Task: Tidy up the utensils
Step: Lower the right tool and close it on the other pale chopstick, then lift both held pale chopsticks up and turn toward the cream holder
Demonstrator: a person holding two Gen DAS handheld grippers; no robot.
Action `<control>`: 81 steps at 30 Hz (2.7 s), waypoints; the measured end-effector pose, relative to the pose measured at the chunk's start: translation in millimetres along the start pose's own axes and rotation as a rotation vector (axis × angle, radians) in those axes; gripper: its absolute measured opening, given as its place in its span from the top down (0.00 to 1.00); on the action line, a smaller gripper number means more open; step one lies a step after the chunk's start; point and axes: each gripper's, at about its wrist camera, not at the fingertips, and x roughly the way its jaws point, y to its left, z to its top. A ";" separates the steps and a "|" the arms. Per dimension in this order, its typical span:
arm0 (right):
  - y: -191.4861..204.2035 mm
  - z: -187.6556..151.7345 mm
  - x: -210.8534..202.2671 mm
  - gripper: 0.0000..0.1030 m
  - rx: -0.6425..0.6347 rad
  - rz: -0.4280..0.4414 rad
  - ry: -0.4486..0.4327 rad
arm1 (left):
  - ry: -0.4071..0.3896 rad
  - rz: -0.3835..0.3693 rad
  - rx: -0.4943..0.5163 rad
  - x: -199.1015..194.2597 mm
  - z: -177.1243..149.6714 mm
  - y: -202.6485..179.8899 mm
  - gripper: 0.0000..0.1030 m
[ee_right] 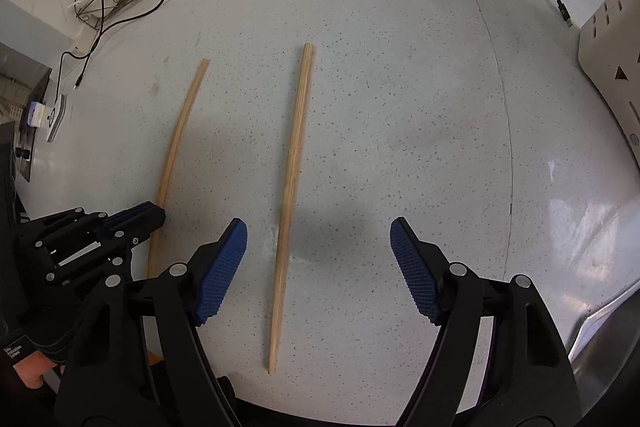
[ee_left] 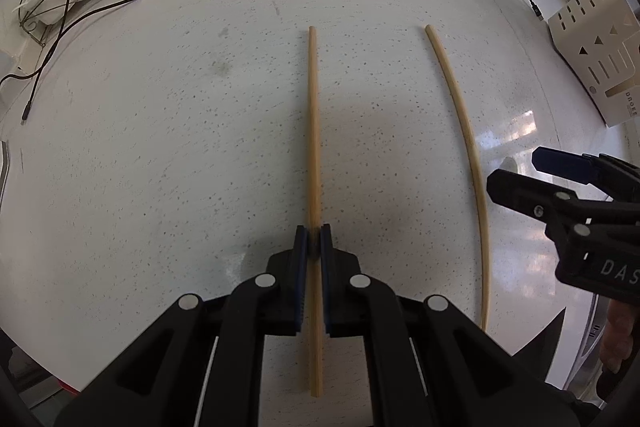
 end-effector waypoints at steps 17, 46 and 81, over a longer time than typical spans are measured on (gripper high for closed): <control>25.0 32.3 13.4 0.54 -0.032 -0.127 0.049 | -0.010 -0.031 -0.020 -10.4 -13.9 13.3 0.94; 48.5 68.1 30.9 0.94 -0.078 -0.100 0.146 | 0.083 0.039 0.034 -3.7 0.5 -18.3 0.94; -8.1 63.9 -27.7 0.94 -0.012 -0.025 0.027 | -0.013 -0.014 0.057 -40.2 13.1 -10.1 0.95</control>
